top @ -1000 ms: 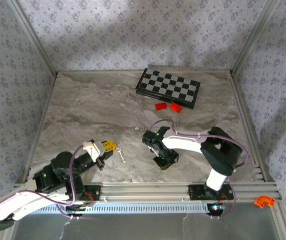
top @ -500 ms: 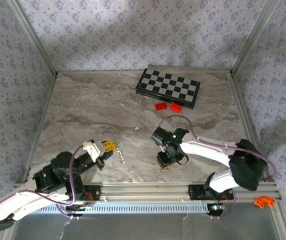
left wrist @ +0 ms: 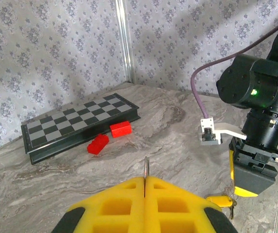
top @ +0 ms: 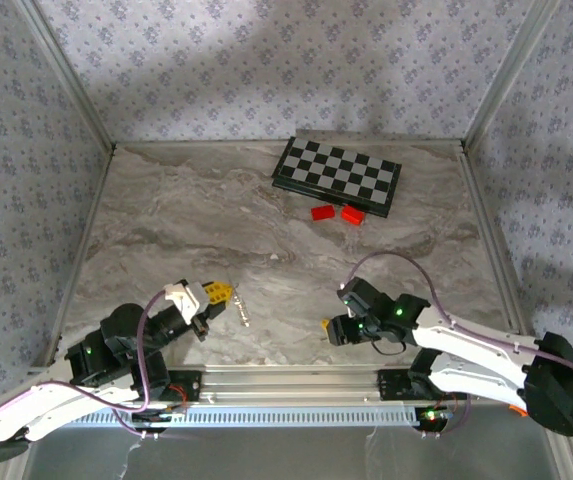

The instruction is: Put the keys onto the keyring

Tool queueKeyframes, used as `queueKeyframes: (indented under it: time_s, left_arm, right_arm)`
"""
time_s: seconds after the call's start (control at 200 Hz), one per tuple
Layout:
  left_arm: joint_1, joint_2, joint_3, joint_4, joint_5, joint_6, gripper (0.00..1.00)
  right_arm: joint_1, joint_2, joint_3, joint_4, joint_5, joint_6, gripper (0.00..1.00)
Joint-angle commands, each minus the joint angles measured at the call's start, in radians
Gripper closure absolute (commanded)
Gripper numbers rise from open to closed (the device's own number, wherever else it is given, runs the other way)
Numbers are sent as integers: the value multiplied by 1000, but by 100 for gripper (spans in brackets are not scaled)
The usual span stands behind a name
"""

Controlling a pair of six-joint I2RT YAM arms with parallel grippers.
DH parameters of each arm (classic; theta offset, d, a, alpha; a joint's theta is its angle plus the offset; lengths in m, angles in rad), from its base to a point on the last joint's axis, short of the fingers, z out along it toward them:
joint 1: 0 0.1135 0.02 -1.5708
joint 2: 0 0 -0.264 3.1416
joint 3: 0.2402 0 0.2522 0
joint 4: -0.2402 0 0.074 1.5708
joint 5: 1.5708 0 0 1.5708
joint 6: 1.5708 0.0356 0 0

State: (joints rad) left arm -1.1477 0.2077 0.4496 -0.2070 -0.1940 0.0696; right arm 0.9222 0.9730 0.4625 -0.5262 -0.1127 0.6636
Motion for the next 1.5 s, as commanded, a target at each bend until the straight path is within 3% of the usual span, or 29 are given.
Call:
queueKeyframes:
  time_s: [0.0, 0.52, 1.494]
  left_arm:
    - [-9, -19, 15, 41, 16, 6, 100]
    - [-9, -19, 10, 48, 12, 9, 100]
    - [-8, -22, 14, 44, 9, 10, 100]
  right_arm:
    - [2, 2, -24, 43, -25, 22, 46]
    - [47, 120, 18, 46, 1, -26, 63]
    - [80, 179, 82, -2, 96, -83, 92]
